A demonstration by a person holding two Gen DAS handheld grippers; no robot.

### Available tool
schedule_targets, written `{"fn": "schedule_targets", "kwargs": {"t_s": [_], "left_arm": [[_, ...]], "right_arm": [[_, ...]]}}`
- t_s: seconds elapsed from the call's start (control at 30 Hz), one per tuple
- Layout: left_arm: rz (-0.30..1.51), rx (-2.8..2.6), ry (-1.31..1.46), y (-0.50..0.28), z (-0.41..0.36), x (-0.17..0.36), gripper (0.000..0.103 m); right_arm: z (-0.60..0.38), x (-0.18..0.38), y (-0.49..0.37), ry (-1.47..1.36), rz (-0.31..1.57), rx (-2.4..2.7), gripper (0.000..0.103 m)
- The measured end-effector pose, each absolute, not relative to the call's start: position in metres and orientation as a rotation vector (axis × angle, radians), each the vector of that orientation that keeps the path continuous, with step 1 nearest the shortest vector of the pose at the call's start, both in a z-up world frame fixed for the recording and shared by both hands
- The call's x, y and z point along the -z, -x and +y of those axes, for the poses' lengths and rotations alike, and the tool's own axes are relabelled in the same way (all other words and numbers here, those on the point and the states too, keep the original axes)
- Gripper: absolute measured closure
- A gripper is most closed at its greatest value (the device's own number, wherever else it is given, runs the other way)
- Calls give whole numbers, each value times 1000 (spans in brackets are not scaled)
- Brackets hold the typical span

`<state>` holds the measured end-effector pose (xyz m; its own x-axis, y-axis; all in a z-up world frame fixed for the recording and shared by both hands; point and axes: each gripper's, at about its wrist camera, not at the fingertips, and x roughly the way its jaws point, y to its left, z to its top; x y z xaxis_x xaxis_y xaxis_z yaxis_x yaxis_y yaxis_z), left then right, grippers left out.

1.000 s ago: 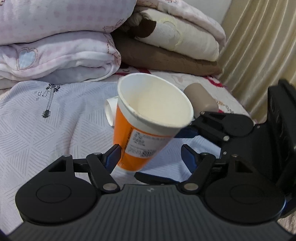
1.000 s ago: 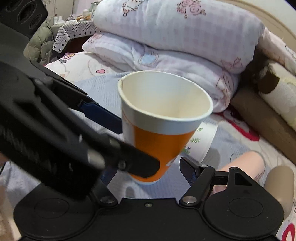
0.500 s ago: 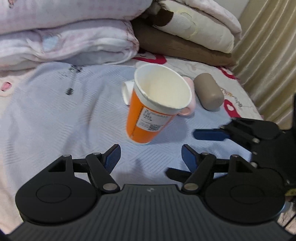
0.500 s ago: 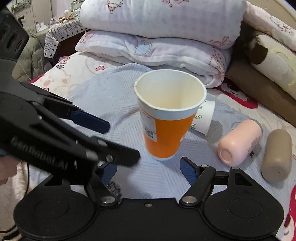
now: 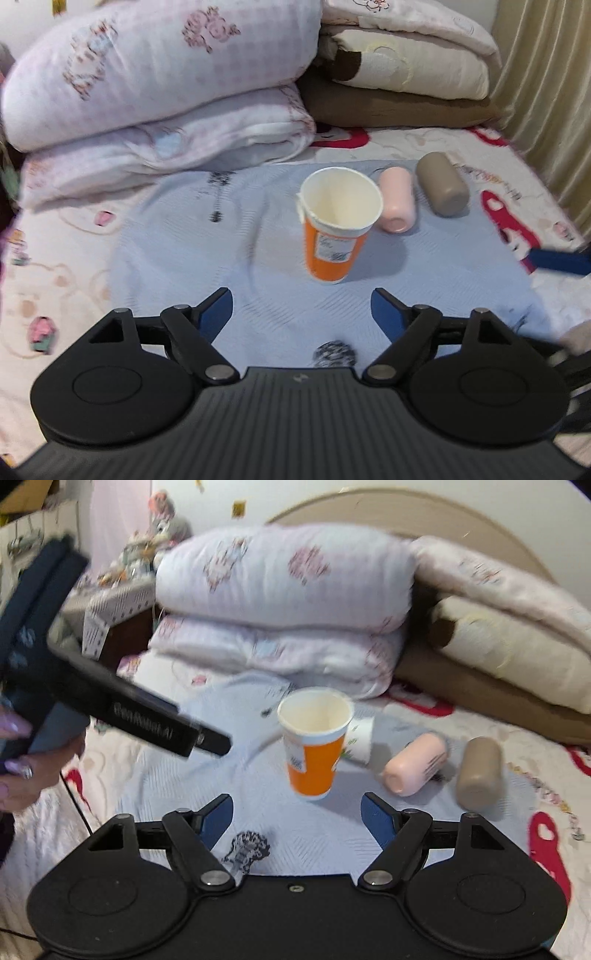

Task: Flip cup upright

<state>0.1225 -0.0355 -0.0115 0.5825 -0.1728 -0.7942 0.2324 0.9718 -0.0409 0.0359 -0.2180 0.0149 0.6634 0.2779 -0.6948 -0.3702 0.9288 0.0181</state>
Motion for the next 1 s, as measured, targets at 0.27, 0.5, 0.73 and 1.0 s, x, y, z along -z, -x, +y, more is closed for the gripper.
{"fn": "schedule_targets", "kwargs": {"t_s": [0.27, 0.5, 0.73, 1.0], "left_arm": [[902, 151, -108, -93, -36, -6, 14], [889, 123, -126, -76, -34, -21, 6], [900, 122, -119, -65, -34, -35, 3], [912, 103, -117, -57, -31, -44, 2]], "right_arm": [[-235, -40, -8, 46, 708, -284, 20], [-245, -48, 1, -22, 719, -202, 12], [-243, -49, -3, -43, 791, -52, 2], [-242, -56, 0, -49, 827, -4, 2]]}}
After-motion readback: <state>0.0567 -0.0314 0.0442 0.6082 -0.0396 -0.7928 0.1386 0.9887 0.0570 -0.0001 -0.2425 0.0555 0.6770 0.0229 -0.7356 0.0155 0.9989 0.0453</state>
